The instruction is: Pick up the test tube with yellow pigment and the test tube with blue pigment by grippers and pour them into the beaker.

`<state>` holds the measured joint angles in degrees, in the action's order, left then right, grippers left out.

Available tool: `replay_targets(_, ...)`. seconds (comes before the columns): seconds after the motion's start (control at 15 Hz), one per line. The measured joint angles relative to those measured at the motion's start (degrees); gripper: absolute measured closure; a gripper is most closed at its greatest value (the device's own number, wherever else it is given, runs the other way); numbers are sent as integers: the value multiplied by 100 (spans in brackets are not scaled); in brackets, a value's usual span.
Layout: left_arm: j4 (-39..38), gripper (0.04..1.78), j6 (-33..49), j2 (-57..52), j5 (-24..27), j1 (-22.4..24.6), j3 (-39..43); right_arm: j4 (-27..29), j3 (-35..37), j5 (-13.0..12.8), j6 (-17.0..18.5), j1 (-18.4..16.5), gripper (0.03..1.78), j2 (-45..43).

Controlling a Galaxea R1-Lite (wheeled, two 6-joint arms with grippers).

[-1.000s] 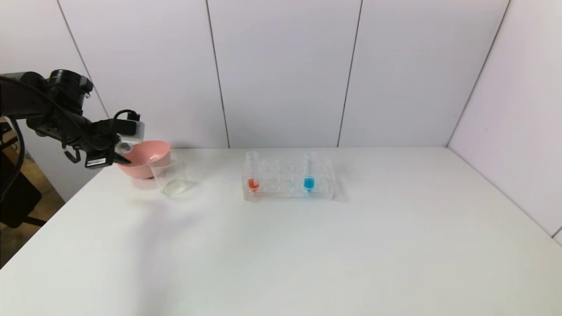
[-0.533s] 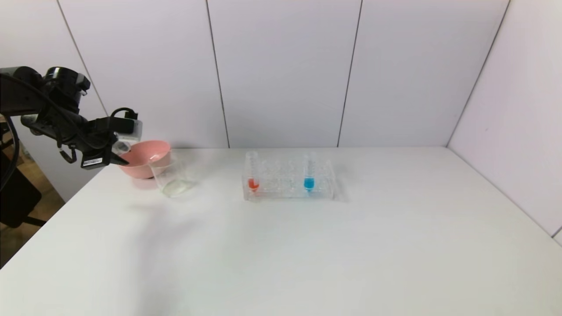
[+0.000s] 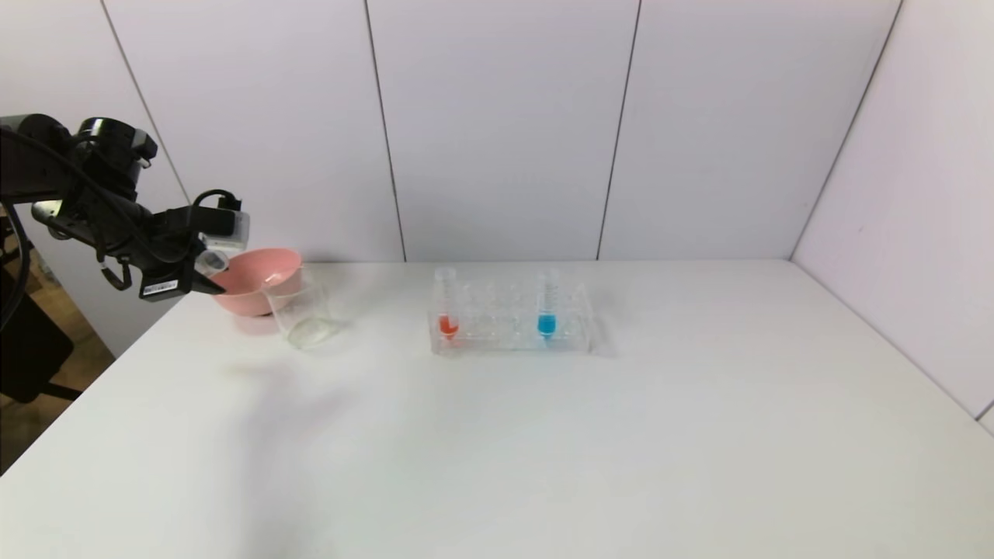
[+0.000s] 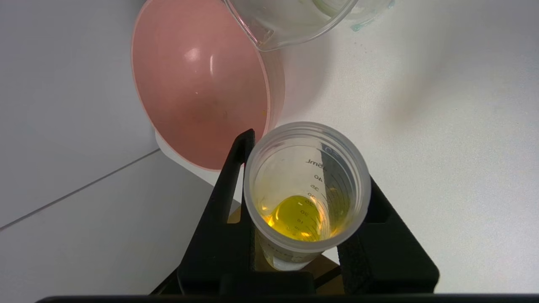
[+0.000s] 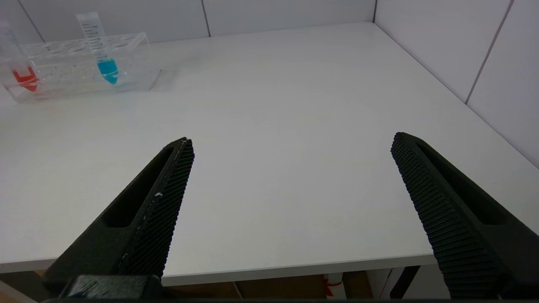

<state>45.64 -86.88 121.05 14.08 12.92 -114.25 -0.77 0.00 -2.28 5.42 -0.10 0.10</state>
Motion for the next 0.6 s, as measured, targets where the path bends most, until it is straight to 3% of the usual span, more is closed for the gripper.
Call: replay_targets(0.6, -16, 128, 83, 0, -308, -59, 11, 2, 0, 2, 0, 0, 10, 0)
